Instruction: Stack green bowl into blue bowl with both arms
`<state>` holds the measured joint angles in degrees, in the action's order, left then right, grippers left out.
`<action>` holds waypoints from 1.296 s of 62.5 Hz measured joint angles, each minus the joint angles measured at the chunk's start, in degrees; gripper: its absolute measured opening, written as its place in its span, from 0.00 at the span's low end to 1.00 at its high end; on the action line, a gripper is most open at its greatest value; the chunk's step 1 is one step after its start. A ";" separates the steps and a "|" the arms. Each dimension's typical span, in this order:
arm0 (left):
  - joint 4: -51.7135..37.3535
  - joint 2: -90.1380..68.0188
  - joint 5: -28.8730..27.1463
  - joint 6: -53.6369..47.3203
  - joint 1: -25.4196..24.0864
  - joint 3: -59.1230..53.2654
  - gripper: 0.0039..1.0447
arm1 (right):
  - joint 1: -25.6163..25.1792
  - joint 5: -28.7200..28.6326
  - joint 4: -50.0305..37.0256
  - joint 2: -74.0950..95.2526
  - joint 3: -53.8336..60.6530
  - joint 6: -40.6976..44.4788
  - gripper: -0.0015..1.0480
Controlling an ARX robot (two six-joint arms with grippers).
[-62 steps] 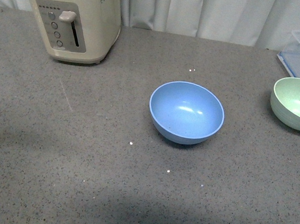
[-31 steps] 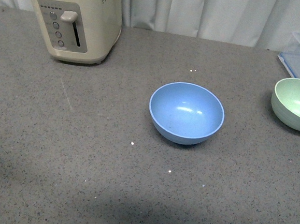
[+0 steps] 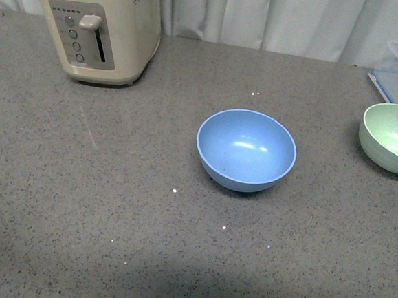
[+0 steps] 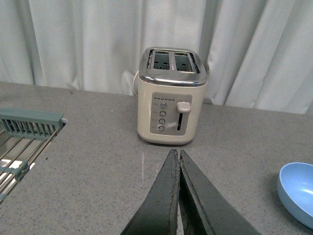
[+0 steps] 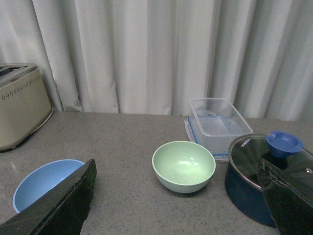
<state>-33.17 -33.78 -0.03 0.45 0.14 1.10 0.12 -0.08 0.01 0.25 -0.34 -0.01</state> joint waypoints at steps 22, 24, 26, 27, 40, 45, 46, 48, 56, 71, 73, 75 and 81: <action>11.41 12.13 0.02 0.00 0.00 -0.02 0.04 | 0.00 0.00 0.00 0.00 0.00 0.00 0.91; 12.39 13.14 0.02 0.00 0.00 -0.02 0.04 | 0.00 0.00 0.00 0.00 0.00 0.00 0.91; 13.11 13.90 0.02 0.00 0.00 -0.02 0.04 | 0.00 0.00 0.00 0.00 0.00 0.00 0.91; 13.35 14.14 0.02 0.00 0.00 -0.02 0.04 | 0.00 0.00 0.00 0.00 0.00 0.00 0.91; 17.62 18.49 0.02 0.00 0.00 -0.02 0.04 | 0.00 0.00 0.00 0.00 0.00 0.00 0.91; 19.04 19.87 0.02 0.00 0.00 -0.02 0.04 | 0.00 0.00 0.00 0.00 0.00 0.00 0.91; 19.37 20.22 0.00 0.00 0.00 -0.02 0.04 | 0.00 0.00 0.00 0.00 0.00 0.00 0.91; 20.00 20.85 0.02 0.00 0.00 -0.02 0.04 | 0.00 0.00 0.00 0.00 0.00 0.00 0.91; 22.05 22.88 0.02 0.00 0.00 -0.02 0.04 | 0.00 0.00 0.00 0.00 0.00 0.00 0.91; 32.83 33.27 0.04 -0.02 0.00 -0.02 0.04 | 0.00 0.00 0.00 0.00 0.00 0.00 0.91; 32.94 33.40 0.04 -0.02 0.00 -0.02 0.04 | 0.00 0.00 0.00 0.00 0.00 0.00 0.91; 32.98 33.44 0.04 -0.02 0.00 -0.02 0.04 | 0.00 0.00 0.00 0.00 0.00 0.00 0.91; 33.05 33.46 0.04 0.00 0.00 -0.02 0.08 | 0.00 0.00 0.00 0.00 0.00 0.00 0.91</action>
<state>-0.12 -0.32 0.01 0.45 0.14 1.08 0.12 -0.08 0.01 0.25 -0.34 -0.01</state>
